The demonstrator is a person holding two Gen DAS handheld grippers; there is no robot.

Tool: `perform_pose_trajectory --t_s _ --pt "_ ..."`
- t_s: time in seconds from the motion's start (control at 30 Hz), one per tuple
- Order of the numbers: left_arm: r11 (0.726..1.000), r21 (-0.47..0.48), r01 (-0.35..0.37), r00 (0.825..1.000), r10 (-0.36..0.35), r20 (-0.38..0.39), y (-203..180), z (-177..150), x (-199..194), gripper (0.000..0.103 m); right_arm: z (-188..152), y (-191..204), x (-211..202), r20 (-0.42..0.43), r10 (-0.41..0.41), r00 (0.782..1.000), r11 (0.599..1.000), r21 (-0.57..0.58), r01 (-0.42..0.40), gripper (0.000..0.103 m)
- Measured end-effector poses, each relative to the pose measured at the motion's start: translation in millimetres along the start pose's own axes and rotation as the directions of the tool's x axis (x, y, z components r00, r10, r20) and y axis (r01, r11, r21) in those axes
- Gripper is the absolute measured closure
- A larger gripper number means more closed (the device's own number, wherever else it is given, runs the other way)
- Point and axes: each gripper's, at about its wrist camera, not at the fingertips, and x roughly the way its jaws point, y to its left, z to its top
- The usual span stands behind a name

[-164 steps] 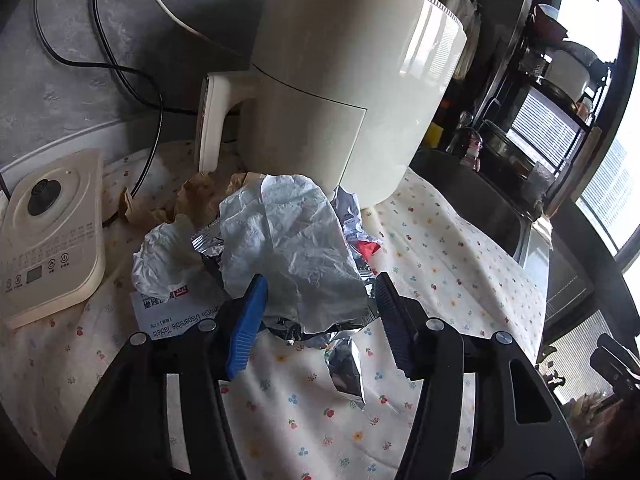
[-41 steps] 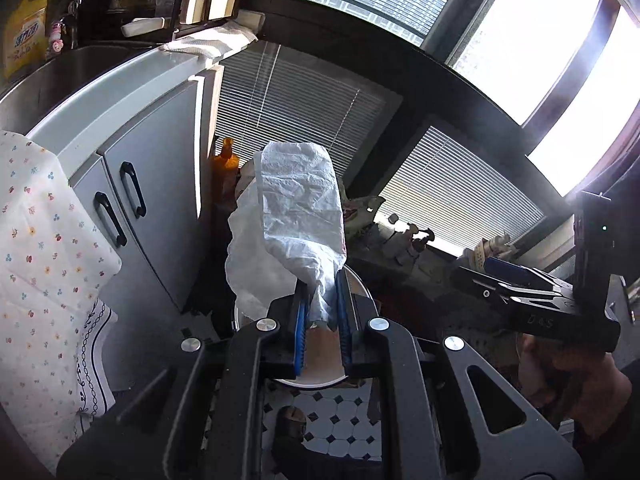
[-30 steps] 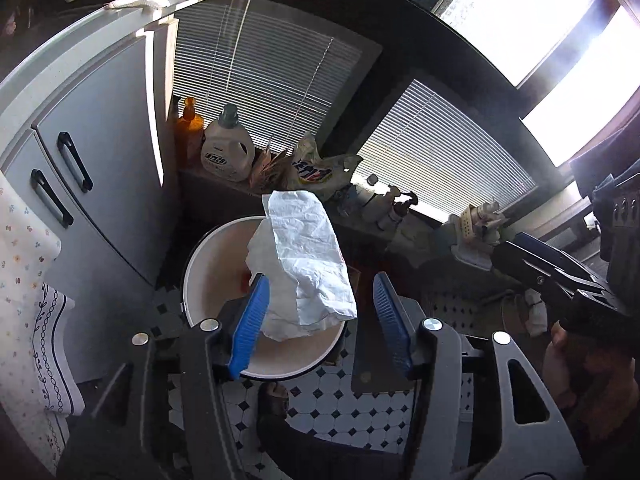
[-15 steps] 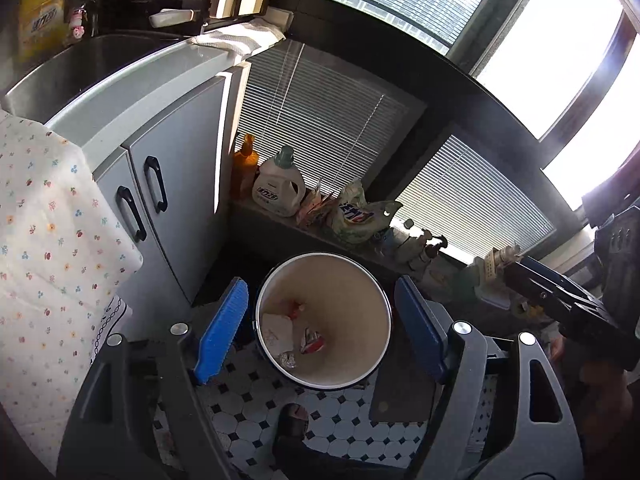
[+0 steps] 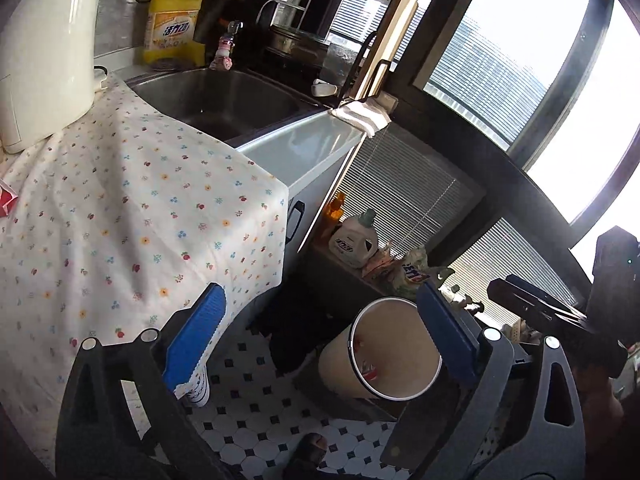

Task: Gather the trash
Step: 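Bring both tools back to the counter, then grasp the silver foil wrapper with the left tool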

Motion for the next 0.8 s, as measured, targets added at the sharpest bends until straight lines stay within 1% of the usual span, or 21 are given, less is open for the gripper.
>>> perform_pose_trajectory --t_s 0.1,0.23,0.37,0.5,0.6,0.67,0.77,0.8 --pt "0.998 -0.046 -0.045 0.998 0.047 0.044 34.6 5.6 -24.6 0.006 5.5 32.6 9.8 -0.005 0.044 0.999 0.998 -0.037 -0.044 0.008" --pt "0.988 -0.115 -0.104 0.99 0.114 0.086 81.7 8.1 -54.3 0.006 10.7 75.3 22.0 -0.015 0.085 0.996 0.992 -0.089 -0.086 0.008" --pt "0.972 -0.175 -0.159 0.977 0.181 0.117 125.5 7.6 -80.0 0.006 12.9 111.6 33.2 -0.033 0.118 0.992 0.985 -0.125 -0.122 0.008" --pt "0.953 -0.228 -0.2 0.96 0.237 0.147 164.3 6.8 -103.5 0.006 12.8 142.3 42.4 -0.053 0.135 0.989 0.977 -0.161 -0.142 0.008" --pt "0.938 -0.267 -0.22 0.948 0.27 0.167 192.3 6.4 -120.0 0.006 13.4 163.3 49.2 -0.063 0.142 0.988 0.971 -0.185 -0.151 0.008" --pt "0.934 -0.278 -0.224 0.943 0.28 0.182 208.0 7.0 -129.3 0.007 13.9 177.9 54.3 -0.075 0.148 0.986 0.967 -0.197 -0.16 0.008" --pt "0.931 -0.283 -0.232 0.937 0.293 0.193 227.8 10.1 -138.6 0.015 13.7 200.1 61.3 -0.085 0.161 0.983 0.961 -0.216 -0.176 0.008" --pt "0.929 -0.287 -0.234 0.936 0.295 0.193 234.8 11.1 -140.9 0.02 13.2 207.5 63.5 -0.085 0.161 0.983 0.959 -0.222 -0.176 0.008"
